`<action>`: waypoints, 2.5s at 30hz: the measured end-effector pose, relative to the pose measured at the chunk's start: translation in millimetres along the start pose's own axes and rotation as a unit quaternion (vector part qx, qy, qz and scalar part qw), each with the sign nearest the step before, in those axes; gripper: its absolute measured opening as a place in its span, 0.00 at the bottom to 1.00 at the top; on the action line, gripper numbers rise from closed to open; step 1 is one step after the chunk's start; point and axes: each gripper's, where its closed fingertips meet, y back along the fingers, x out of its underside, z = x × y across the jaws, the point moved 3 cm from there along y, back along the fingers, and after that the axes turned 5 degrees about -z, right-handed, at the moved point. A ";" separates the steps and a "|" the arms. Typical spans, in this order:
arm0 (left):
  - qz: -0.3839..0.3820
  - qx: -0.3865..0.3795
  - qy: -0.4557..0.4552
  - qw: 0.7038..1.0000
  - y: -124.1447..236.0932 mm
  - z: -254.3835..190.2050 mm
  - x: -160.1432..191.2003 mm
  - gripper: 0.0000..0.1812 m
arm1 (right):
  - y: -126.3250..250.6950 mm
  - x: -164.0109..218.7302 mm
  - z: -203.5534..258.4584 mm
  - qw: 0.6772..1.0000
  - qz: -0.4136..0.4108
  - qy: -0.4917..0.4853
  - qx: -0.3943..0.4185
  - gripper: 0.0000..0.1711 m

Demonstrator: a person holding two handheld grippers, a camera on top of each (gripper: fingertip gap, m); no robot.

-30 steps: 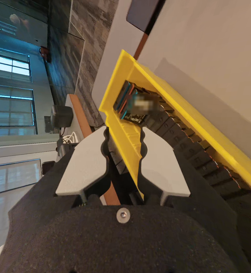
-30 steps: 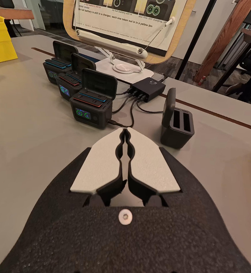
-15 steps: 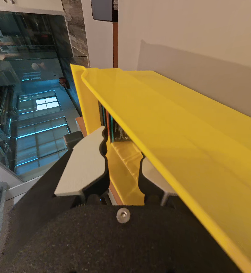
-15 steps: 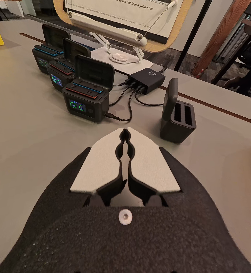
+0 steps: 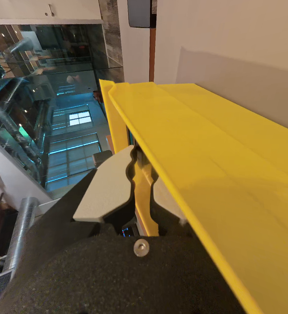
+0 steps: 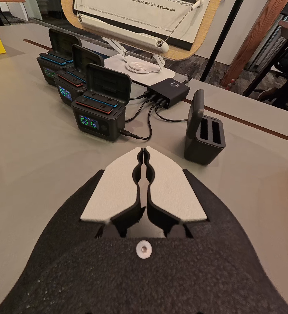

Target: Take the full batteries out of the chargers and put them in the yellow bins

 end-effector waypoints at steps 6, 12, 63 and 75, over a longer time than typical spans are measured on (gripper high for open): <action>-0.020 0.015 -0.012 1.000 6.8 0.1 -0.7 0.05 | -0.1 0.2 0.5 1.000 0.000 0.000 -0.002 0.00; -0.038 0.036 -0.021 0.998 14.6 -2.7 -0.2 0.04 | -0.3 0.4 1.0 1.000 0.001 0.001 -0.003 0.00; -0.278 0.623 0.370 0.630 233.3 -10.7 -371.2 0.09 | 64.7 -61.2 87.0 0.989 -0.077 0.113 -0.064 0.00; -0.261 0.678 0.372 0.577 243.3 -36.3 -390.5 0.09 | 71.4 -56.8 93.7 0.991 -0.052 0.102 -0.070 0.00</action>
